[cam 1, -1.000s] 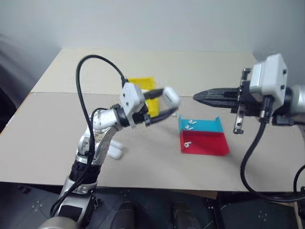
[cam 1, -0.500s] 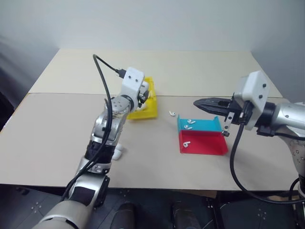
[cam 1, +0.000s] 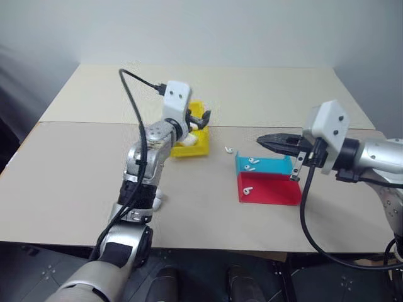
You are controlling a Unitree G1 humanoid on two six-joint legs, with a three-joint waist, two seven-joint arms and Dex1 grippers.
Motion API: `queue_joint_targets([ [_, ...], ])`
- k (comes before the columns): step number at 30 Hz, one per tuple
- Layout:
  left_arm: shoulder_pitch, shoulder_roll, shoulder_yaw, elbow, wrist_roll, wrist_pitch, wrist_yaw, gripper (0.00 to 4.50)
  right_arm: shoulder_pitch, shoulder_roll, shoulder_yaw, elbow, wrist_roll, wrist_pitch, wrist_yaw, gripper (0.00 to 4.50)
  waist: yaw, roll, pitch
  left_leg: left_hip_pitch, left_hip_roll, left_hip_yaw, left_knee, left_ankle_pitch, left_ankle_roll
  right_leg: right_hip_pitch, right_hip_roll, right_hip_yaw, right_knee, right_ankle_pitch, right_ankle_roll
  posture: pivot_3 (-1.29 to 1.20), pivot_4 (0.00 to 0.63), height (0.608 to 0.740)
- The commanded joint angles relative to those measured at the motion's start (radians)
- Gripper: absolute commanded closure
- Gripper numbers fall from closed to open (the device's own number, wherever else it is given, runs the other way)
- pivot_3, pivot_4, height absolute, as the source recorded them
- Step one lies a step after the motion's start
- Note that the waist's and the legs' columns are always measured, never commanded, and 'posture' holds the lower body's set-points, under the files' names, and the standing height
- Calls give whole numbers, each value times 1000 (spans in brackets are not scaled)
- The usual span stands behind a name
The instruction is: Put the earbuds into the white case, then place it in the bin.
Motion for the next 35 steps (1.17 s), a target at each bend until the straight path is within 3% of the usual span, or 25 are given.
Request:
queue_joint_targets([
  [1,73,74,23,-158,-90,-11,-129,42,52,-16,-39,-25,-36,-93,29,4500,-4,0,0,0,0,0,0,0,0,0,0,0,1,0,0,0,150,740],
  [7,278,321,71,-395,-265,29,-397,42,223,-68,-133,34,-72,-299,206,4500,-3,0,0,2,1,1,0,0,0,1,0,1,1,0,0,0,150,740],
  [12,486,557,244,-495,-426,74,-577,42,319,-123,-243,168,-97,-484,363,4500,-4,0,0,3,1,1,0,0,0,2,0,0,0,0,0,0,150,740],
  [18,689,714,442,-529,-555,72,-734,42,397,-162,-319,256,-114,-555,442,4500,-2,-1,0,5,1,1,0,0,0,3,0,0,1,0,0,0,150,740],
  [25,798,804,519,-558,-616,65,-801,42,422,-176,-303,283,-110,-576,501,4500,-1,-1,0,5,2,2,0,0,0,3,0,0,1,-1,-1,0,150,740],
  [35,814,805,524,-567,-635,35,-793,42,367,-173,-265,307,-117,-574,498,4500,-2,-1,0,5,2,2,-1,0,0,3,0,0,1,-1,-1,0,150,740],
])
